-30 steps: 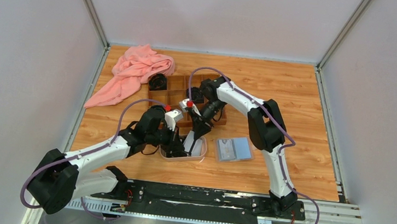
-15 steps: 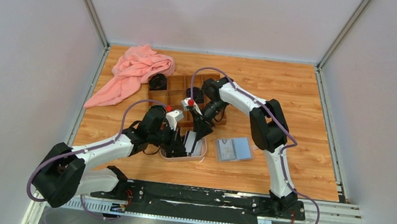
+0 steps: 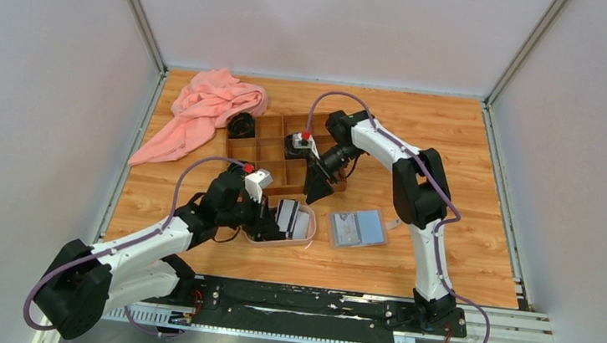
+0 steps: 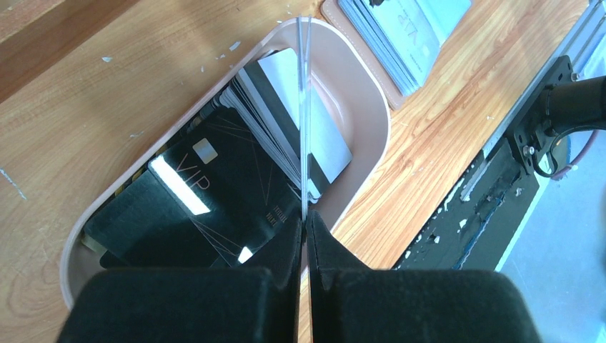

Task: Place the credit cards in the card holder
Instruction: Place the credit card in the storage box.

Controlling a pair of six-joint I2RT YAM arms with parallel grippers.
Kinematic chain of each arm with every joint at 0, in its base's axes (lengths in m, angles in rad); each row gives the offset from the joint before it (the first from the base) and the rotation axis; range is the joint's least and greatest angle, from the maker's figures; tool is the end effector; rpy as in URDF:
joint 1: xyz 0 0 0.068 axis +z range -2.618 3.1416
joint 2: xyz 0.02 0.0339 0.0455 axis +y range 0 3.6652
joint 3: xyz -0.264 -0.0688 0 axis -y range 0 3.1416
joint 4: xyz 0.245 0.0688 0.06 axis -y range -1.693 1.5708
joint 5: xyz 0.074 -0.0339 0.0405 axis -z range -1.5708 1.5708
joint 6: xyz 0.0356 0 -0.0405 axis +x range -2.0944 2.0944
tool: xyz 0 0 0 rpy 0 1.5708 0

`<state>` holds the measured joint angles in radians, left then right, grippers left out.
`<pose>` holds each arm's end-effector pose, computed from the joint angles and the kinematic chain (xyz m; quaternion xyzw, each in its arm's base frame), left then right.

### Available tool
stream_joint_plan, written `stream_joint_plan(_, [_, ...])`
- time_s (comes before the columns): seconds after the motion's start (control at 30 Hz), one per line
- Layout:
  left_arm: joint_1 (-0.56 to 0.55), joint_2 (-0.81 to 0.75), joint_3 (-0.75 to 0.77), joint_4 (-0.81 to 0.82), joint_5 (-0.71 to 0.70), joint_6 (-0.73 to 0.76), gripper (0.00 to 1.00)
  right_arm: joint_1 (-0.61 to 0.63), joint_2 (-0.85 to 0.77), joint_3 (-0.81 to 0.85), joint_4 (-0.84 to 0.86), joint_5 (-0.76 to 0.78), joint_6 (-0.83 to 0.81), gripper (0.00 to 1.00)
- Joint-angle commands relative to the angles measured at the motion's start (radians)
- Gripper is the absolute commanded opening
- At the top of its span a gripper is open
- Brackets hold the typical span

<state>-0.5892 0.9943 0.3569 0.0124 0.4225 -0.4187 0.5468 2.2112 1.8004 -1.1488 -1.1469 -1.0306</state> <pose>0.1540 -0.1205 0.1750 0.1693 0.8592 -0.3785 0.2998 0.3481 0.2499 0.1937 -0.5981 0.5899 0.5256 0.1345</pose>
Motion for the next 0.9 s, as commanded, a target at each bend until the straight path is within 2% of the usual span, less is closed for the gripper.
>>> stream_joint_plan(0.0, [0.009,-0.054,-0.027,0.012,-0.023,0.005,0.00,-0.009,-0.047,-0.040,0.064,-0.083,0.177,0.55])
stream_joint_plan(0.13, [0.009,-0.109,-0.042,0.028,-0.023,0.000,0.00,-0.009,-0.057,-0.083,0.137,-0.120,0.303,0.55])
stream_joint_plan(0.37, [0.008,-0.135,-0.058,0.066,-0.004,-0.019,0.00,-0.001,-0.067,-0.119,0.207,-0.176,0.393,0.54])
stream_joint_plan(0.53, [0.009,-0.121,-0.059,0.086,0.006,-0.027,0.00,0.019,-0.082,-0.130,0.217,-0.223,0.398,0.51])
stream_joint_plan(0.87, [0.008,-0.111,-0.065,0.105,0.017,-0.034,0.00,0.027,-0.097,-0.150,0.210,-0.265,0.336,0.35])
